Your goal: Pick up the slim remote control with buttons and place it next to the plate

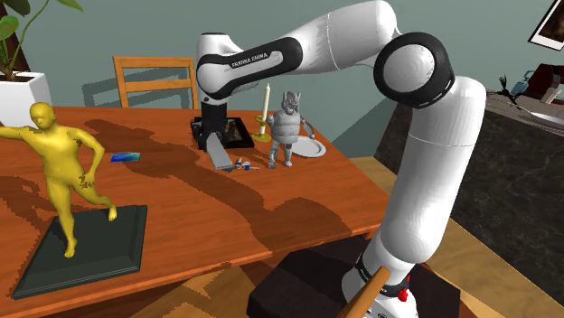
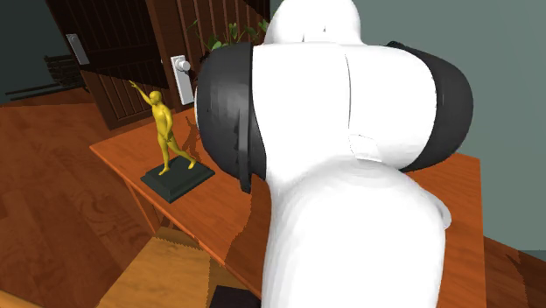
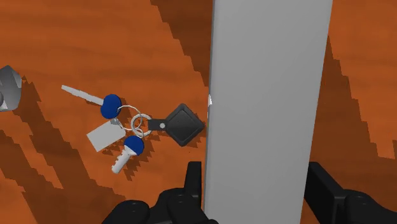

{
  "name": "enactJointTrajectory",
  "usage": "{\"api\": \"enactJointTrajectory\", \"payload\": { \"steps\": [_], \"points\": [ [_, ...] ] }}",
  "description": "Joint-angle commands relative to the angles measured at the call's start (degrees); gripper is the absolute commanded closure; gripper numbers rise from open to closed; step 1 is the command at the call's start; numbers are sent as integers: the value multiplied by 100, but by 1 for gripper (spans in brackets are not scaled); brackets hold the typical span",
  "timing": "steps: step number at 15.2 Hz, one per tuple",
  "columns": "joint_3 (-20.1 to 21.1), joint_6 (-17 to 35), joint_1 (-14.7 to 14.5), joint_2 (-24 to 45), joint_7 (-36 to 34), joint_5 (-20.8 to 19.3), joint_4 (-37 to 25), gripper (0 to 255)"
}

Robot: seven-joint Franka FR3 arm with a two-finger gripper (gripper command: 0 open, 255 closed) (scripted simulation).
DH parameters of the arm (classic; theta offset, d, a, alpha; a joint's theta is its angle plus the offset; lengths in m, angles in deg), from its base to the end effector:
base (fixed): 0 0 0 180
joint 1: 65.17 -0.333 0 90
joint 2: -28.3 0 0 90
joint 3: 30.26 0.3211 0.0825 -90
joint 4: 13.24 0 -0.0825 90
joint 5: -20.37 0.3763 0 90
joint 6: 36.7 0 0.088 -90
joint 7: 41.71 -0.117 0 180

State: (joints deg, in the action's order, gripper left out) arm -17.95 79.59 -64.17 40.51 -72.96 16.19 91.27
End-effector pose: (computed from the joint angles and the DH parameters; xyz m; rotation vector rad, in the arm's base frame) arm 0.5990 0.1080 0.4190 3.0820 -0.4978 0.0085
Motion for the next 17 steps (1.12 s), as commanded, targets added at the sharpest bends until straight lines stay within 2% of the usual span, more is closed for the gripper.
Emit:
{"api": "enactJointTrajectory", "payload": {
  "steps": [1,9,17],
  "points": [
    [-56,145,141,-340,219,85,467,255],
    [-455,465,638,-1505,1212,328,1910,255],
    [-1045,585,1090,-2422,2257,333,2928,255]
  ]
}}
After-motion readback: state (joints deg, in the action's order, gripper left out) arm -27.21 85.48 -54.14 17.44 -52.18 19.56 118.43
